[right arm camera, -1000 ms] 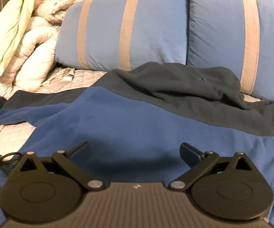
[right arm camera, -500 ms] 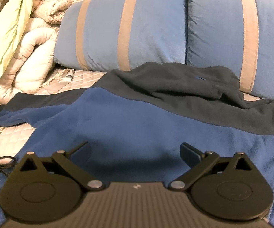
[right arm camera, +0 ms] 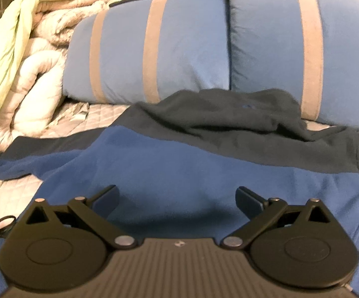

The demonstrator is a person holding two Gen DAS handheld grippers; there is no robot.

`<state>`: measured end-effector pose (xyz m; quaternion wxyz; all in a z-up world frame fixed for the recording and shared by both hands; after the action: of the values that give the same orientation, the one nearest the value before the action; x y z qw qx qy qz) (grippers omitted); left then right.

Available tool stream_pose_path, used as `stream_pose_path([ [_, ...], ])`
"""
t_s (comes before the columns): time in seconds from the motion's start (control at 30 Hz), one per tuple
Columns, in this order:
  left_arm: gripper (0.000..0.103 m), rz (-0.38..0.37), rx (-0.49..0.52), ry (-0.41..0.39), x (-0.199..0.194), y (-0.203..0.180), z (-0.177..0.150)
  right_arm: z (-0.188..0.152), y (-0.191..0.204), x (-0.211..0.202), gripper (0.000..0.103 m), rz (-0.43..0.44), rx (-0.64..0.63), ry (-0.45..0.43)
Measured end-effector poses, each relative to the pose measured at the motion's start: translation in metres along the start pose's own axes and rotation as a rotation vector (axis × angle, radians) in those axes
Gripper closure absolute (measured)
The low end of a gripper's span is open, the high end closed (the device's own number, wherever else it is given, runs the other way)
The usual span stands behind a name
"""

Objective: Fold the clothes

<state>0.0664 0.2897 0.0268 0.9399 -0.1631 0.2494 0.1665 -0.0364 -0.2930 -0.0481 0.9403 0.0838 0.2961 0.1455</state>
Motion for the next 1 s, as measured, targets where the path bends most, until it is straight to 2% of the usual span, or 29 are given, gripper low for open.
stream_pose_path([
  [0.1, 0.042, -0.102, 0.065, -0.028, -0.015, -0.041, 0.016, 0.006, -0.004, -0.008, 0.0, -0.018, 0.007, -0.037],
  [0.27, 0.034, -0.251, 0.248, -0.089, -0.047, -0.111, 0.037, 0.021, -0.017, -0.027, 0.0, -0.045, 0.006, -0.047],
  [0.5, 0.029, -0.39, 0.389, -0.109, -0.078, -0.182, 0.046, 0.063, -0.062, -0.074, 0.0, -0.129, -0.023, -0.057],
  [0.63, 0.029, -0.427, 0.46, -0.126, -0.09, -0.21, 0.056, 0.091, -0.103, -0.109, 0.0, -0.208, -0.028, -0.081],
  [0.83, 0.028, -0.442, 0.548, -0.143, -0.095, -0.234, 0.063, 0.131, -0.17, -0.163, 0.0, -0.344, -0.051, -0.13],
  [1.0, 0.028, -0.455, 0.574, -0.113, -0.087, -0.241, 0.052, 0.133, -0.218, -0.187, 0.0, -0.414, -0.009, -0.116],
])
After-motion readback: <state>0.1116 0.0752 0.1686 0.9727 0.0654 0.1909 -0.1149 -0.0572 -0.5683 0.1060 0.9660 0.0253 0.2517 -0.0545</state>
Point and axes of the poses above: each gripper's, at about its wrist camera, not at the fingertips, and x roughly the way its jaws point, y to its left, z to its top, the point moved 10 cm from there along x, roughly the way its jaws point, and after that the axes turned 5 degrees about x, right-handed, at the moved point
